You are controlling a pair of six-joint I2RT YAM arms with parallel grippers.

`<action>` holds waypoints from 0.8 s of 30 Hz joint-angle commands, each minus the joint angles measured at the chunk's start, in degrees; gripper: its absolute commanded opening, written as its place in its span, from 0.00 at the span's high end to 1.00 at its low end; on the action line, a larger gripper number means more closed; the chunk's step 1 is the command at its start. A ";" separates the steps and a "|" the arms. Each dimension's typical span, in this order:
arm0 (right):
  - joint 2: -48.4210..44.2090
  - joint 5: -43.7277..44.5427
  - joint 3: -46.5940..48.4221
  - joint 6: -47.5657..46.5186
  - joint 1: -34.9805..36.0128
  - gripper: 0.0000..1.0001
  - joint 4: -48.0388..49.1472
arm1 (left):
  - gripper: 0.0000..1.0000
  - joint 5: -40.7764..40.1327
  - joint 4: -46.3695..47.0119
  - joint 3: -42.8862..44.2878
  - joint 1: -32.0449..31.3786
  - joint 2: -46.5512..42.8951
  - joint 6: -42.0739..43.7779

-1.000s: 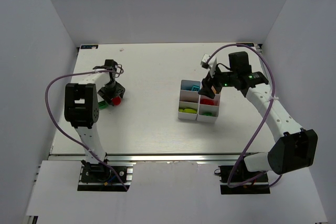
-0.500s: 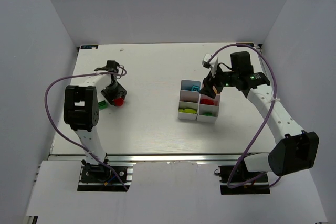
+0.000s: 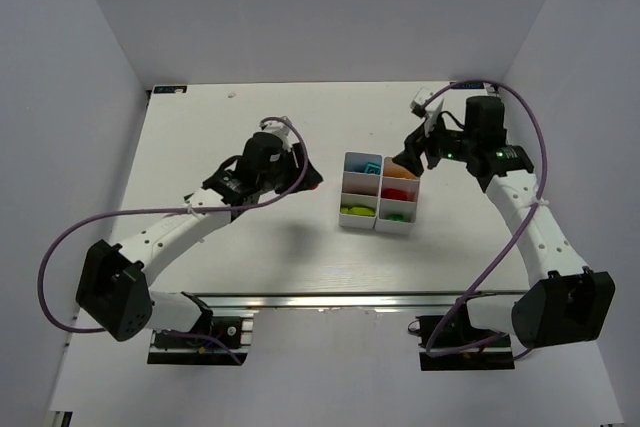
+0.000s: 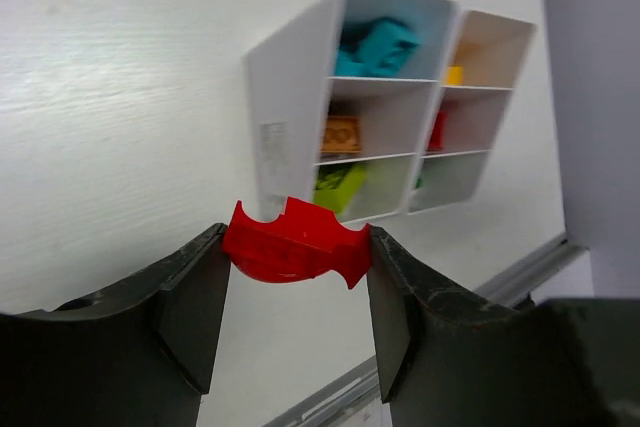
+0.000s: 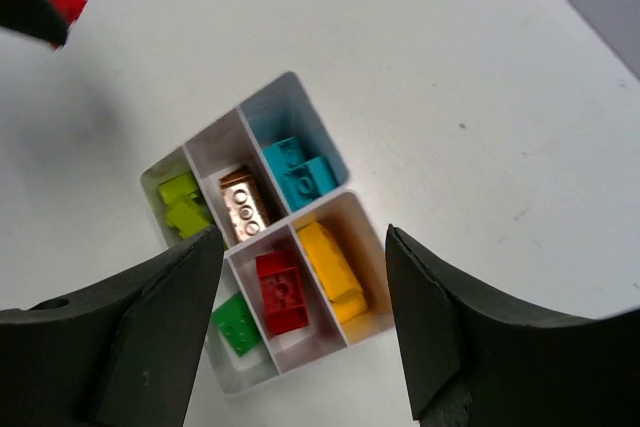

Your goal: Sort the legos into containers by color

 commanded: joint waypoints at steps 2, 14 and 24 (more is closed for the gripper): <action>-3.12 0.32 -1.30 4.90 -4.65 0.28 7.16 | 1.00 2.57 17.78 -1.37 -5.82 0.73 3.38; -6.28 -0.12 -4.11 5.88 -10.19 0.26 7.70 | 0.93 -7.61 20.88 12.33 -19.89 19.02 14.45; -6.20 -0.30 -3.85 5.26 -10.28 0.26 7.17 | 0.84 -21.33 15.34 24.99 -24.21 29.31 17.01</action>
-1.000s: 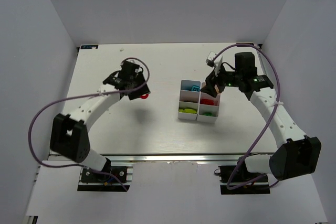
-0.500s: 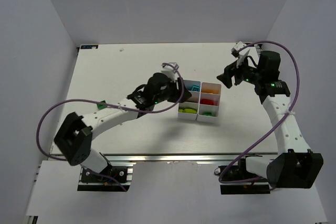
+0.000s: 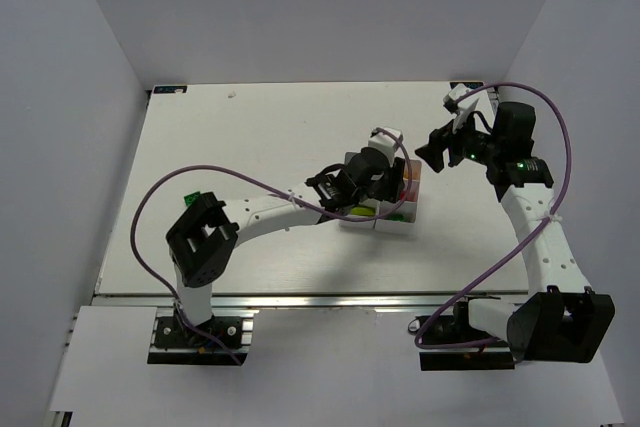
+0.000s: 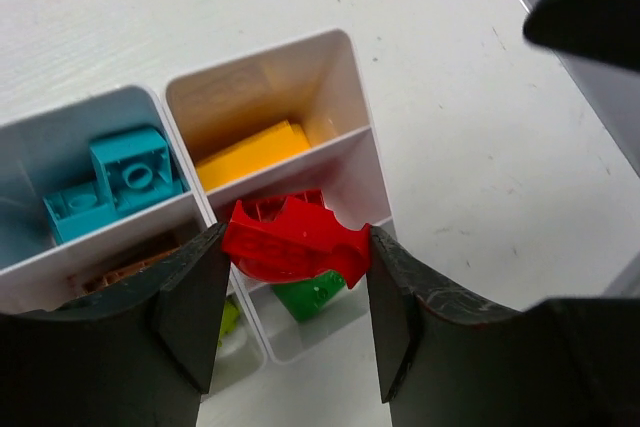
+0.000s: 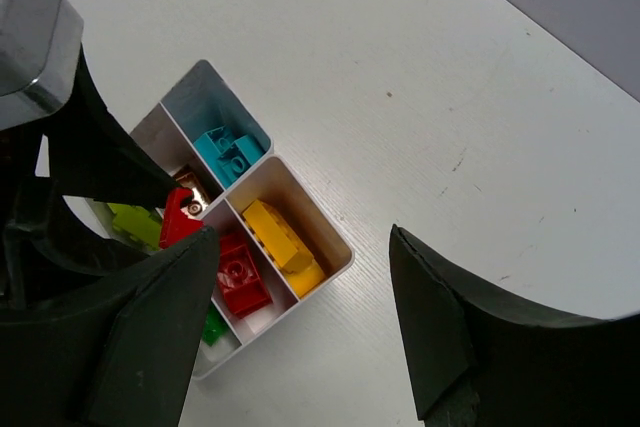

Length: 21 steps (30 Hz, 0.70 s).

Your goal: Sort the legos into containers by color

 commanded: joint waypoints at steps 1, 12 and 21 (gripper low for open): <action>-1.24 -0.69 0.52 0.04 -0.12 0.26 1.34 | 0.82 -6.14 -2.19 4.43 -0.80 0.66 1.93; -1.32 -1.22 0.43 0.57 -2.14 0.26 1.78 | 0.61 -7.90 -5.27 8.92 -2.03 6.02 3.07; -1.24 -1.83 0.43 0.39 -2.23 0.25 1.25 | 0.42 -8.61 -5.19 9.89 -2.38 5.59 3.69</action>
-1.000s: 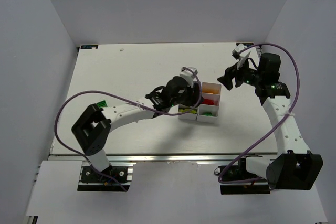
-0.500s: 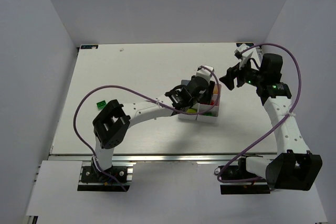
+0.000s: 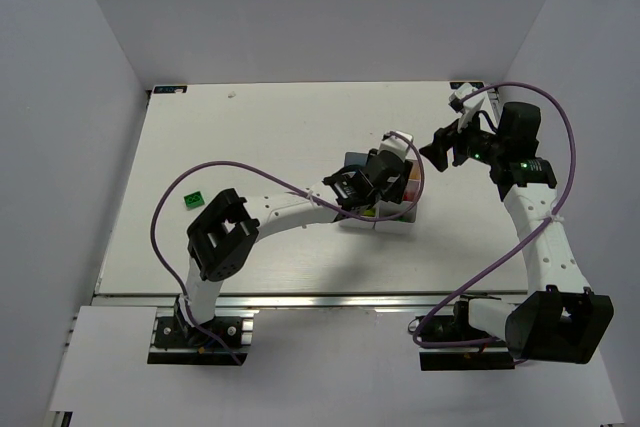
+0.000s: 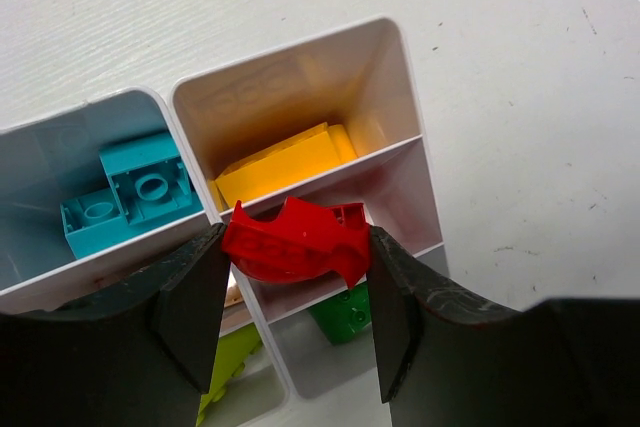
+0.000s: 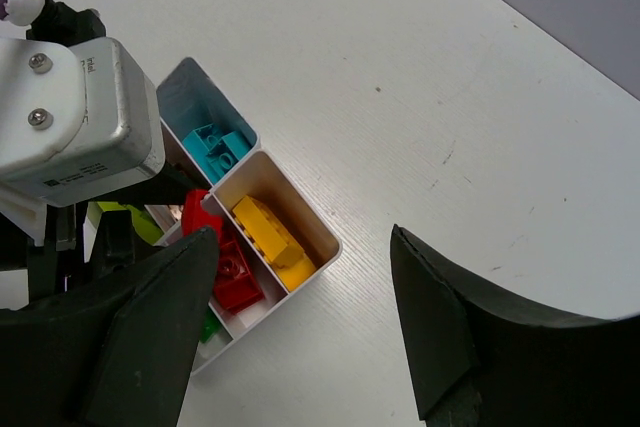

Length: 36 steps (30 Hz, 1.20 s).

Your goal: Sort the legos into containers by color

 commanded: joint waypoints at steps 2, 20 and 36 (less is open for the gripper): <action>-1.15 -1.48 0.43 0.13 -0.37 0.25 0.99 | 0.38 -0.94 0.19 2.39 -0.68 -2.72 0.69; -1.24 -8.85 1.75 -4.96 -0.37 0.22 -2.79 | 0.70 -14.91 -8.91 -6.47 5.27 -19.13 -18.16; 4.04 -13.35 0.96 -11.03 5.69 0.21 -10.88 | 0.02 12.94 -45.34 -23.43 63.36 -32.79 -31.62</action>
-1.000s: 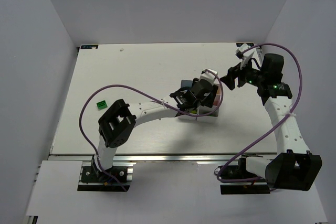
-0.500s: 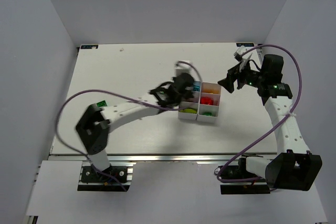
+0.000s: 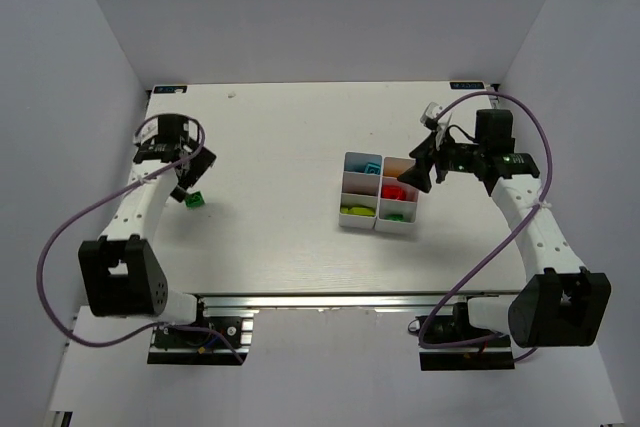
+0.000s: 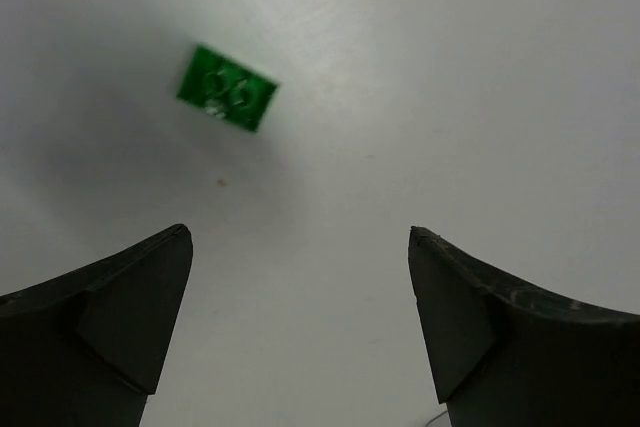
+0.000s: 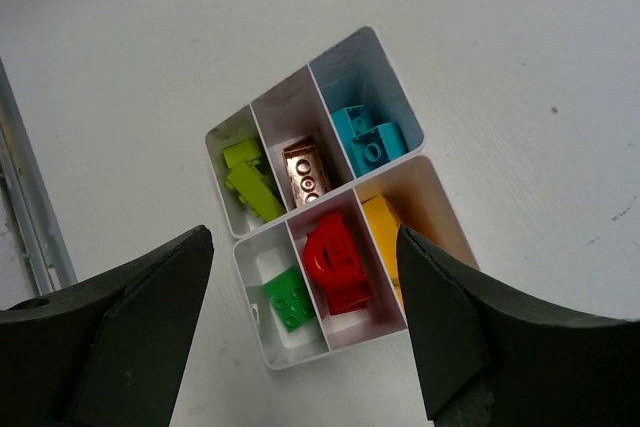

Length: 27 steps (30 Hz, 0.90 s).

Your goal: Sort the legos into containers by color

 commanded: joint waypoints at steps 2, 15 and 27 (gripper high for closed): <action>0.80 -0.96 1.35 -2.05 0.95 0.21 -1.72 | 0.02 7.95 -7.85 -4.33 4.97 2.51 -7.17; 1.24 -1.05 0.13 -2.84 1.57 0.21 -2.07 | 0.06 11.11 1.73 -4.52 12.53 16.57 -22.66; 1.86 -1.57 -0.05 -3.37 1.57 0.21 -2.77 | 0.11 12.78 4.63 0.85 15.08 24.92 -24.86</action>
